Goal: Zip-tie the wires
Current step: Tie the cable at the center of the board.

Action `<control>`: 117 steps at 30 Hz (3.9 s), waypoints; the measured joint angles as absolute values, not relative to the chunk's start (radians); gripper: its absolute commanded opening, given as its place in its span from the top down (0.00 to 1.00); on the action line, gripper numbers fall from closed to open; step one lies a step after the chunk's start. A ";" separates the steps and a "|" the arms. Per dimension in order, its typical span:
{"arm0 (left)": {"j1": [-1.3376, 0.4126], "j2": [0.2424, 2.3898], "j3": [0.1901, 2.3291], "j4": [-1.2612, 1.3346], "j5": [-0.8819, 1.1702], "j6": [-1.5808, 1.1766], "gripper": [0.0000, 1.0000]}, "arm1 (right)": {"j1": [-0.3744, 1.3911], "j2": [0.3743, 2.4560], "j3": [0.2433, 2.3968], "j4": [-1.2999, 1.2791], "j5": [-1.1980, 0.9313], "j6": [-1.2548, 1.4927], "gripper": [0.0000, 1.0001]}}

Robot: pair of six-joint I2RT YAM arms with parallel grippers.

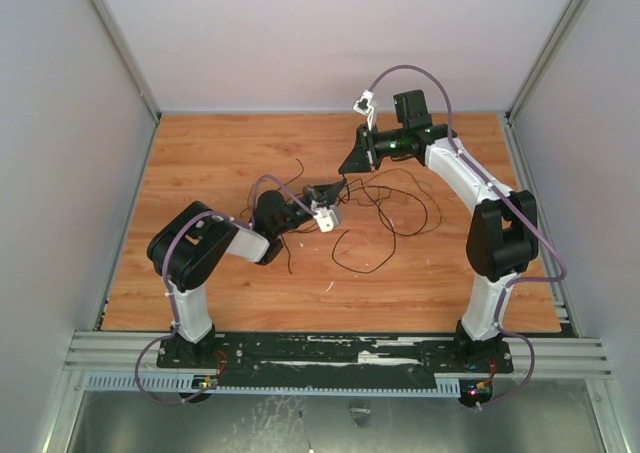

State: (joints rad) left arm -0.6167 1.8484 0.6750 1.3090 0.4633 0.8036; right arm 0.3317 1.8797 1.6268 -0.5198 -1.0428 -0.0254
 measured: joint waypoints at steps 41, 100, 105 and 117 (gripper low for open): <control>-0.598 1.788 0.544 1.396 0.305 0.459 0.51 | 0.356 1.832 1.482 -0.347 -1.026 0.027 1.00; -0.704 1.655 0.748 0.970 -0.006 -0.161 0.77 | 0.481 1.681 1.354 -0.166 -0.407 0.289 1.00; -0.704 1.658 0.757 0.970 -0.007 -0.162 0.82 | 0.485 1.681 1.350 -0.165 -0.405 0.289 1.00; -0.704 1.662 0.760 0.970 -0.035 -0.154 0.95 | 0.496 1.681 1.350 -0.165 -0.403 0.289 1.00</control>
State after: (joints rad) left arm -0.7040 1.6619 0.7597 0.9703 -0.0345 -0.1535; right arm 0.4957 1.6810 1.3502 -0.1646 -0.4034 0.2890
